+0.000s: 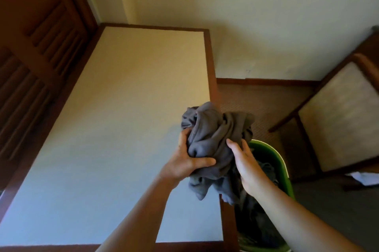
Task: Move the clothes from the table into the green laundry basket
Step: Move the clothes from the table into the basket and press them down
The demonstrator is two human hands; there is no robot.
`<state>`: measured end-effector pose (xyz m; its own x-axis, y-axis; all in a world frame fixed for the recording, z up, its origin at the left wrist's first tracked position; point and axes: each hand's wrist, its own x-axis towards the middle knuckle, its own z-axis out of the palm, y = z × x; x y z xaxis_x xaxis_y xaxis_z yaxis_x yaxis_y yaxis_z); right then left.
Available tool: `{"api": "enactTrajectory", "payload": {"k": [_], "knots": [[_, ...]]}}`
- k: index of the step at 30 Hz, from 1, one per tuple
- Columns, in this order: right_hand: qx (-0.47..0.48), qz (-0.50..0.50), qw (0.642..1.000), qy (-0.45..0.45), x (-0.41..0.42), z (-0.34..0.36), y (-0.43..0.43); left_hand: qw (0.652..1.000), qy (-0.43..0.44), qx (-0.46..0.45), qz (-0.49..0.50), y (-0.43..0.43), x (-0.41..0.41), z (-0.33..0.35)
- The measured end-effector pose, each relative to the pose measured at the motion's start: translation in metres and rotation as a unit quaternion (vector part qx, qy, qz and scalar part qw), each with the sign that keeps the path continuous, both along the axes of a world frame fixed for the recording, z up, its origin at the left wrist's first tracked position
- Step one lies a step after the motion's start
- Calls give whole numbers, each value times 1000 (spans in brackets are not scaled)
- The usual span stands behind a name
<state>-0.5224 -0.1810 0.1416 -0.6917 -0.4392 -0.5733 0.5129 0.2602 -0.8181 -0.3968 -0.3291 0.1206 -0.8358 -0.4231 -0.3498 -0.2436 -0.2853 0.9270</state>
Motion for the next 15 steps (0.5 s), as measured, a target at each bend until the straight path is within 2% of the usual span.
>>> {"api": "enactTrajectory", "payload": {"k": [9, 13, 15], "knots": [[41, 14, 999, 5, -104, -11, 176, 991, -71, -112, 24, 183, -96, -17], [48, 85, 995, -6, -129, -18, 210, 984, -119, -125, 32, 219, -106, -3], [77, 152, 985, -12, -137, -23, 223, 970, -186, -154, -1, 227, -106, -3]]}}
